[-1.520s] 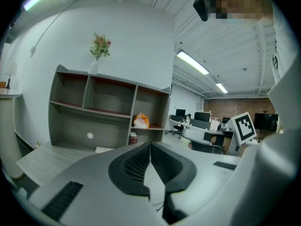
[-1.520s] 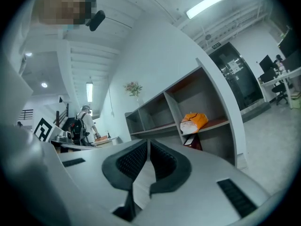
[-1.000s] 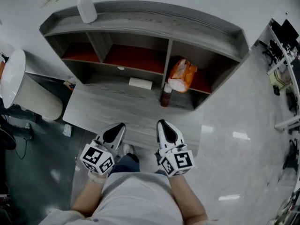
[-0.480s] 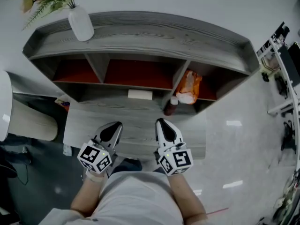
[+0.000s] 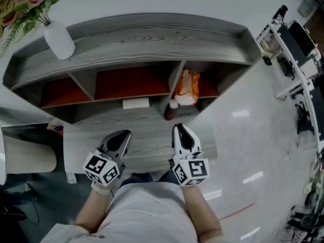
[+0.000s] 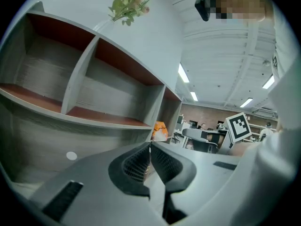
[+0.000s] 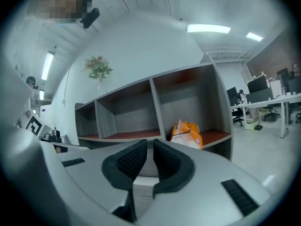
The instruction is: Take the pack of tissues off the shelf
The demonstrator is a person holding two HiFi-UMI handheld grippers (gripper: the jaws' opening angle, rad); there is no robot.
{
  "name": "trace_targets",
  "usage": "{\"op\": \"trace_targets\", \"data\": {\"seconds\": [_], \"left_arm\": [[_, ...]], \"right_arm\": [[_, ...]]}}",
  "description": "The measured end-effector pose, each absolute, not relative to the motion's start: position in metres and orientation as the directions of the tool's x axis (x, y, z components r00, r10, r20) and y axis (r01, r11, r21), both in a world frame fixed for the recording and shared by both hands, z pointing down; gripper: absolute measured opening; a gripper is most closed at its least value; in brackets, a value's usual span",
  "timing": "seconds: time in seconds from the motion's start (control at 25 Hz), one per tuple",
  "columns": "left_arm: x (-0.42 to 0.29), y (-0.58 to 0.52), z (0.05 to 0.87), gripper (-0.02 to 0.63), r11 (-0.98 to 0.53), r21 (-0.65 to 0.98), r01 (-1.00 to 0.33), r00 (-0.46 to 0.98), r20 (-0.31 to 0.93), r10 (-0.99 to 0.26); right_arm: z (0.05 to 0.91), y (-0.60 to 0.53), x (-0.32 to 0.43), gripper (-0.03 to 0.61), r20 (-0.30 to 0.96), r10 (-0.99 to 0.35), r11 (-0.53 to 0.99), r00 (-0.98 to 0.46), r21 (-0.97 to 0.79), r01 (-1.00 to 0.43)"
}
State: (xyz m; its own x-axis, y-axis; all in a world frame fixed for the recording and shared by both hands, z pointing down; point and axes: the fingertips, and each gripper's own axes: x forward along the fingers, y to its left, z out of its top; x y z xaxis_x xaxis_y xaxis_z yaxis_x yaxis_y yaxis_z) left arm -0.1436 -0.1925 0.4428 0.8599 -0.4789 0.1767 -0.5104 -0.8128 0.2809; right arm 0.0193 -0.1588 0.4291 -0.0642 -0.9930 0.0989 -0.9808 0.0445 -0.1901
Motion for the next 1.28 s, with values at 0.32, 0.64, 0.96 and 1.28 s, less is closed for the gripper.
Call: {"op": "trace_targets", "data": {"seconds": [0.32, 0.64, 0.96, 1.28], "left_arm": [[-0.083, -0.190, 0.440, 0.020, -0.863, 0.265, -0.429, 0.901, 0.188, -0.390], [-0.029, -0.195, 0.441, 0.020, -0.869, 0.244, -0.431, 0.896, 0.228, -0.381], [-0.014, -0.215, 0.454, 0.020, -0.824, 0.211, -0.526, 0.836, 0.305, -0.455], [-0.020, -0.228, 0.465, 0.020, -0.769, 0.196, -0.609, 0.774, 0.360, -0.521]], "right_arm": [[0.430, -0.149, 0.089, 0.032, 0.108, -0.992, -0.088, 0.068, -0.192, -0.977], [0.442, -0.169, 0.139, 0.032, 0.127, -0.990, -0.082, 0.057, -0.205, -0.975], [0.466, -0.218, 0.166, 0.064, 0.150, -0.989, -0.019, -0.016, -0.228, -0.974], [0.486, -0.255, 0.171, 0.103, 0.198, -0.976, 0.039, -0.089, -0.246, -0.968]]}}
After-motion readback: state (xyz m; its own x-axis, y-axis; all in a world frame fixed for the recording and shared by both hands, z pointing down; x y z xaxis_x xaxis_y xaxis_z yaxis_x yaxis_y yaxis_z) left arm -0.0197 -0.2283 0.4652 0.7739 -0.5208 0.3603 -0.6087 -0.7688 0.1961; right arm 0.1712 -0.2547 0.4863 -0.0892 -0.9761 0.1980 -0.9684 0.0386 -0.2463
